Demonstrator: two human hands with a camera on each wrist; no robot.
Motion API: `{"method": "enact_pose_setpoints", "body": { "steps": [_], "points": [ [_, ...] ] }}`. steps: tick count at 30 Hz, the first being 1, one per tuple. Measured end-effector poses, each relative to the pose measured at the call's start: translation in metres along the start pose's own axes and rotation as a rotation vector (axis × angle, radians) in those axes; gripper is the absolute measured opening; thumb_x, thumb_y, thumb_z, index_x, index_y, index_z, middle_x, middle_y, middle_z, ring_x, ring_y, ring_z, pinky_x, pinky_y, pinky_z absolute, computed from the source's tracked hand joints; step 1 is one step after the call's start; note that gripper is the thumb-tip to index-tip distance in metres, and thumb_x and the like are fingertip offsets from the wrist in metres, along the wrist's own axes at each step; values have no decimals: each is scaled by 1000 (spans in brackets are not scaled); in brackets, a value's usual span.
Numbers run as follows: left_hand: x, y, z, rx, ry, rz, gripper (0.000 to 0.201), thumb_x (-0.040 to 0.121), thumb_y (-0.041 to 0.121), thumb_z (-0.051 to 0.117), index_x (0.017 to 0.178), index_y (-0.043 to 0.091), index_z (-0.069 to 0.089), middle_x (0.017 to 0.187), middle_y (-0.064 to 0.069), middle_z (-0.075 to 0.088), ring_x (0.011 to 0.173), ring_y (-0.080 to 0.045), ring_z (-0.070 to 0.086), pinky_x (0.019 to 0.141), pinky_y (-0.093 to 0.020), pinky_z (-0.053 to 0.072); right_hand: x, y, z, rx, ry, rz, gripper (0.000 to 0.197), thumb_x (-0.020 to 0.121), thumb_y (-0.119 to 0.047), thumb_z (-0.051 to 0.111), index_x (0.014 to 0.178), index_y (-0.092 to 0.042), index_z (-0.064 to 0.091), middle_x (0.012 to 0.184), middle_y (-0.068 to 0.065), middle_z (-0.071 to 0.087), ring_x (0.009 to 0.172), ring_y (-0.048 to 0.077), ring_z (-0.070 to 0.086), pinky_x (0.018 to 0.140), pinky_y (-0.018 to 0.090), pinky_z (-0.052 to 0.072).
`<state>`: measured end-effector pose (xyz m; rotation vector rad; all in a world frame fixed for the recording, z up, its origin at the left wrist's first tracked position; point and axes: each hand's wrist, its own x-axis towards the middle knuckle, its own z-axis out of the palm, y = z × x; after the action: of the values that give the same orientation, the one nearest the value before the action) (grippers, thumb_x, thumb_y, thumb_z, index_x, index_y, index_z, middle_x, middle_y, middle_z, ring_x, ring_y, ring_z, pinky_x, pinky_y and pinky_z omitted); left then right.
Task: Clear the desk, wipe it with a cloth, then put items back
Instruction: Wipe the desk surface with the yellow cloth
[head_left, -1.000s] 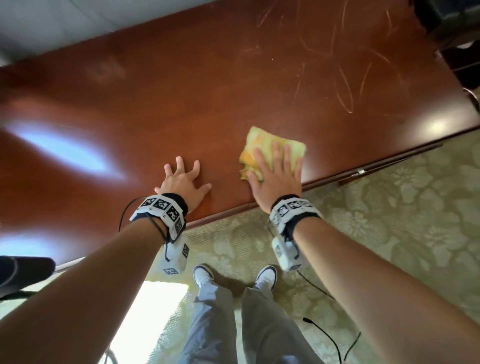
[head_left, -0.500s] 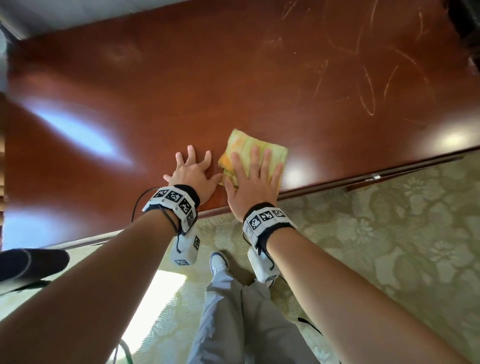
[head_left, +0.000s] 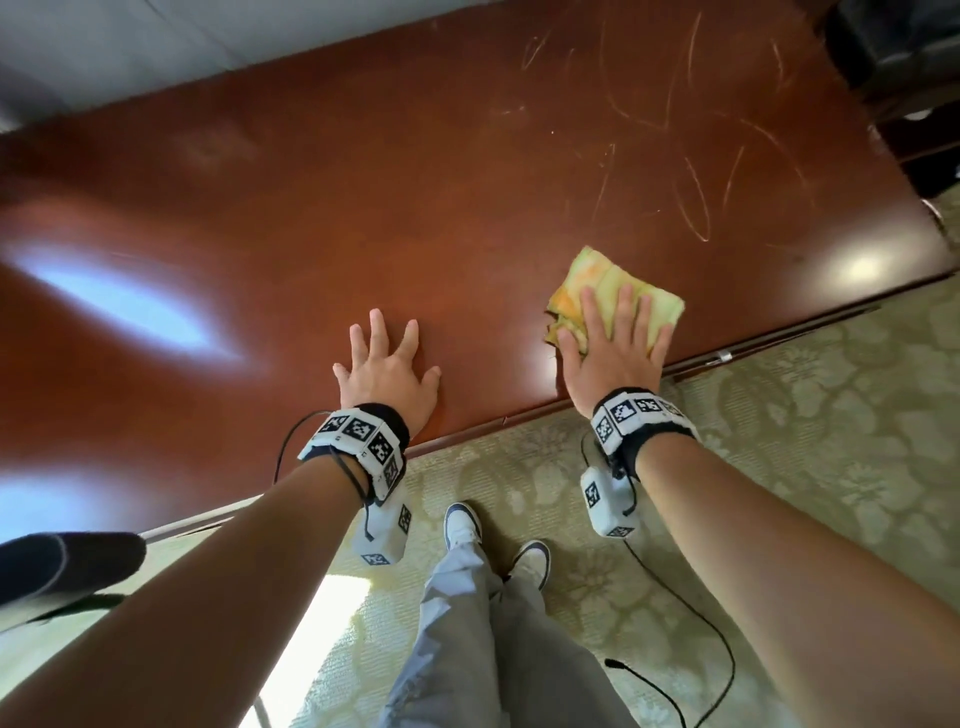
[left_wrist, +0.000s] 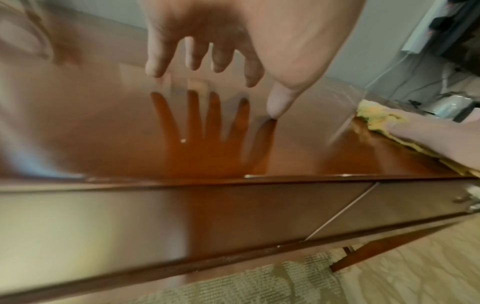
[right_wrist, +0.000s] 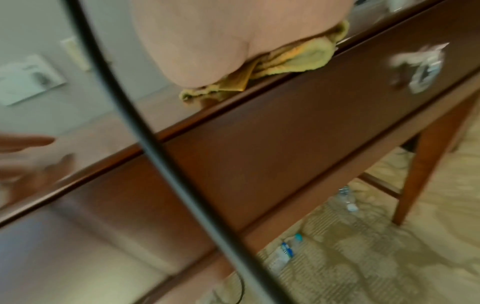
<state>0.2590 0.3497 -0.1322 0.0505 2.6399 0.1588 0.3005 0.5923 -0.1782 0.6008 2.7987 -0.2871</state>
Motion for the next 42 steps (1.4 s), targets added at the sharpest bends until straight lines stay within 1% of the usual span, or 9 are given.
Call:
{"method": "enact_pose_setpoints", "body": {
  "steps": [3, 7, 14, 17, 20, 28, 33, 40, 42],
  "points": [
    [9, 14, -4, -20, 20, 55, 69, 101, 53, 39, 159, 32, 9, 167, -3, -9, 154, -31, -6, 121, -58, 14, 9, 16, -9, 18, -16, 130, 65, 99, -63, 8, 159, -38, -3, 166, 6, -16, 153, 28, -15, 120, 59, -7],
    [24, 18, -13, -23, -7, 61, 71, 101, 55, 36, 159, 32, 4, 168, -2, -8, 154, -30, -7, 121, -59, 14, 7, -22, -3, 53, -22, 193, 68, 98, -64, 8, 158, -36, -8, 165, 12, -18, 151, 35, -19, 118, 63, -8],
    [45, -3, -28, -63, -8, 46, 68, 102, 50, 39, 158, 38, 2, 168, -1, -6, 154, -30, -7, 119, -64, 14, -37, -124, 24, -2, -52, -225, 65, 102, -59, 16, 158, -35, -6, 165, 10, -18, 150, 37, -21, 117, 62, -13],
    [51, -7, -31, -80, -22, 56, 69, 102, 44, 45, 158, 39, 5, 168, 0, -5, 154, -30, -6, 117, -66, 15, -43, -127, 28, -20, -51, -253, 65, 101, -60, 20, 159, -36, 1, 167, 9, -10, 152, 35, -15, 118, 59, -13],
    [60, -3, -34, -58, -27, 74, 73, 99, 51, 49, 158, 39, 7, 168, 1, -4, 154, -30, -6, 115, -68, 17, -34, -110, 23, -29, -45, -264, 64, 101, -61, 20, 159, -38, 3, 168, 5, -8, 153, 30, -13, 120, 56, -13],
    [77, 24, -37, 32, -122, 79, 79, 94, 66, 45, 157, 43, 5, 167, 1, -12, 153, -32, -10, 111, -75, 17, 37, 11, -20, 17, -69, 225, 68, 97, -68, 9, 157, -42, -7, 167, 3, -17, 153, 26, -17, 121, 57, -6],
    [76, 24, -34, 112, -138, 104, 77, 96, 68, 37, 157, 41, -2, 166, -1, -17, 152, -35, -12, 110, -75, 19, 42, -6, -21, 34, -64, 325, 66, 99, -64, 10, 158, -39, -9, 166, 6, -18, 152, 29, -20, 120, 58, -8],
    [75, 23, -33, 112, -117, 109, 75, 97, 67, 34, 157, 40, -1, 166, -2, -18, 152, -34, -13, 110, -74, 19, 13, -111, 3, 13, -45, -2, 61, 102, -59, 12, 157, -42, -9, 165, 8, -20, 151, 34, -19, 118, 59, -13],
    [75, 22, -32, 107, -108, 116, 74, 97, 66, 34, 158, 40, 0, 166, -2, -17, 152, -34, -12, 110, -74, 19, 4, -123, 11, 24, -6, -16, 59, 103, -56, 14, 157, -41, -5, 166, 8, -16, 152, 33, -16, 119, 59, -10]
  ]
}}
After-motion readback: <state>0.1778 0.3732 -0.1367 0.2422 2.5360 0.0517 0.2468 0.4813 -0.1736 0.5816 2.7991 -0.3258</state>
